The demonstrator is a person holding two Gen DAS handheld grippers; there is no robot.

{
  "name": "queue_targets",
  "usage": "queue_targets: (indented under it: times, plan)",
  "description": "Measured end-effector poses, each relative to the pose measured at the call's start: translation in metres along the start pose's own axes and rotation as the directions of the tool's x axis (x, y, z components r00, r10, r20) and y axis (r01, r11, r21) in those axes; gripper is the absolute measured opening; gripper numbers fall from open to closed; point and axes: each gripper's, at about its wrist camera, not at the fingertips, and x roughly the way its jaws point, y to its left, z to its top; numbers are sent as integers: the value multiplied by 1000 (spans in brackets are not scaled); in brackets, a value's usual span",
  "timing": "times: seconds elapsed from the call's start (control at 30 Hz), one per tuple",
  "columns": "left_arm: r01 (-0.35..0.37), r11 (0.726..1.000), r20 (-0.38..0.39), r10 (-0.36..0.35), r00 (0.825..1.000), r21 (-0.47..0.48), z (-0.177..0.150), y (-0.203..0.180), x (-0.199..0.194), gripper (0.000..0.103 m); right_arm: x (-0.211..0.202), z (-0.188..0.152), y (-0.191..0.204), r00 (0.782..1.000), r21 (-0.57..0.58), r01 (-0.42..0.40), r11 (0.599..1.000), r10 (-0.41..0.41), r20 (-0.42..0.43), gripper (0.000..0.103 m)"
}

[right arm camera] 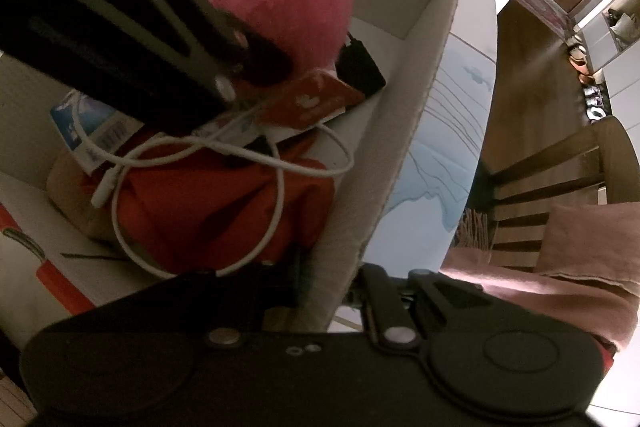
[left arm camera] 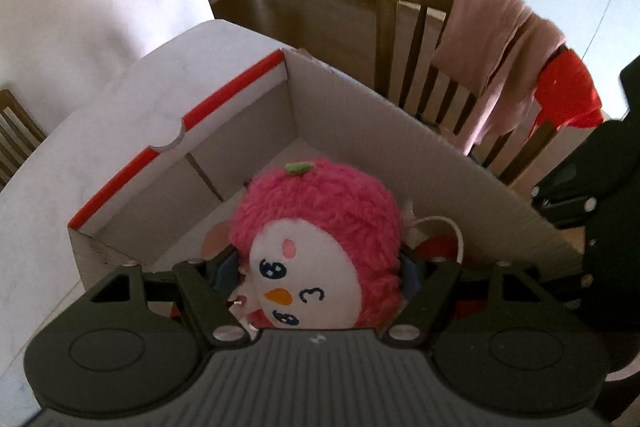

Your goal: Organize objects

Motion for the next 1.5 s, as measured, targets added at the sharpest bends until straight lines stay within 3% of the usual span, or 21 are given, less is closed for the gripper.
queue_targets:
  times: [0.27, 0.53, 0.77, 0.93, 1.27, 1.5]
  plan:
    - [11, 999, 28, -10, 1000, -30, -3, 3, -2, 85, 1, 0, 0, 1000, -1, -2, 1000, 2, 1, 10]
    - [37, 994, 61, -31, 998, -106, -12, 9, -21, 86, -7, -3, 3, 1000, -20, -6, 1000, 6, 22, 14]
    - [40, 985, 135, -17, 991, -165, -24, 12, -54, 86, -28, -7, 5, 998, -34, -3, 999, 5, 57, 13]
    - [9, 979, 191, 31, 981, -204, -39, 13, -80, 86, -50, -14, 2, 995, 4, 2, 1000, -3, 98, 14]
    - [25, 963, 300, 59, 952, -269, -81, 19, -131, 86, -100, -32, 8, 979, 135, 8, 991, -36, 202, 15]
    - [23, 965, 362, 77, 929, -263, -100, 14, -158, 86, -133, -44, 31, 952, 206, 13, 979, -75, 298, 14]
